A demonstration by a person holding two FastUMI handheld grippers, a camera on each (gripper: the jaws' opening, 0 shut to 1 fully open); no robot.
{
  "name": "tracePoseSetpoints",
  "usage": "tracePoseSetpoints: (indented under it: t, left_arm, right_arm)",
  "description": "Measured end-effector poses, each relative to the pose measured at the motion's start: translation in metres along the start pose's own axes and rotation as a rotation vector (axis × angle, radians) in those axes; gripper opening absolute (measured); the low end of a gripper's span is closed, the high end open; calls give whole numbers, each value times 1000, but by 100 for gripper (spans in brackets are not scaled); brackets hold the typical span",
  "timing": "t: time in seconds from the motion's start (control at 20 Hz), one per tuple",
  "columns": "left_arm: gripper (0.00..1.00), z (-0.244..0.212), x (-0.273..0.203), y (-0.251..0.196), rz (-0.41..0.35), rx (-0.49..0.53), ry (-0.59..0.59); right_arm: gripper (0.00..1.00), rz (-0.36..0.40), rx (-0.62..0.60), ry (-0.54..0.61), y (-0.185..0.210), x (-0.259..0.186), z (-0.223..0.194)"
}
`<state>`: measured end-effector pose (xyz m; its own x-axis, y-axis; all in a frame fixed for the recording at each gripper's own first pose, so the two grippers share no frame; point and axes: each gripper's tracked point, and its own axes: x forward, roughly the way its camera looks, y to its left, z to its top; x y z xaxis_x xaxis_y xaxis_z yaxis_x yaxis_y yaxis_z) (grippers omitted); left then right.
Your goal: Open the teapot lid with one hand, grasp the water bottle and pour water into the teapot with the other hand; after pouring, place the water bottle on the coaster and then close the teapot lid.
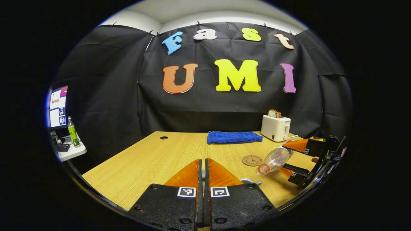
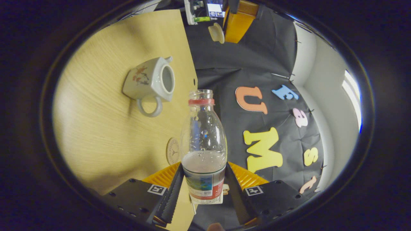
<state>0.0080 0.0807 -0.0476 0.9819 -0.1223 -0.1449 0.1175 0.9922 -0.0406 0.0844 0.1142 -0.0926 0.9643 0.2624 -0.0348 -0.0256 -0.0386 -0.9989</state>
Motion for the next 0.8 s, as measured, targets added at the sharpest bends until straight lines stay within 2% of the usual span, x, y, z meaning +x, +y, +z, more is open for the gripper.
tracePoseSetpoints:
  t: [0.45,0.8]
  left_arm:
    - [3,4,-4,8,10,7,-3]
    - [3,4,-7,16,19,-1,3]
  right_arm:
    - [73,-56,-210,-59,-5,-12,8]
    - [73,-86,-310,-71,-6,-17,14]
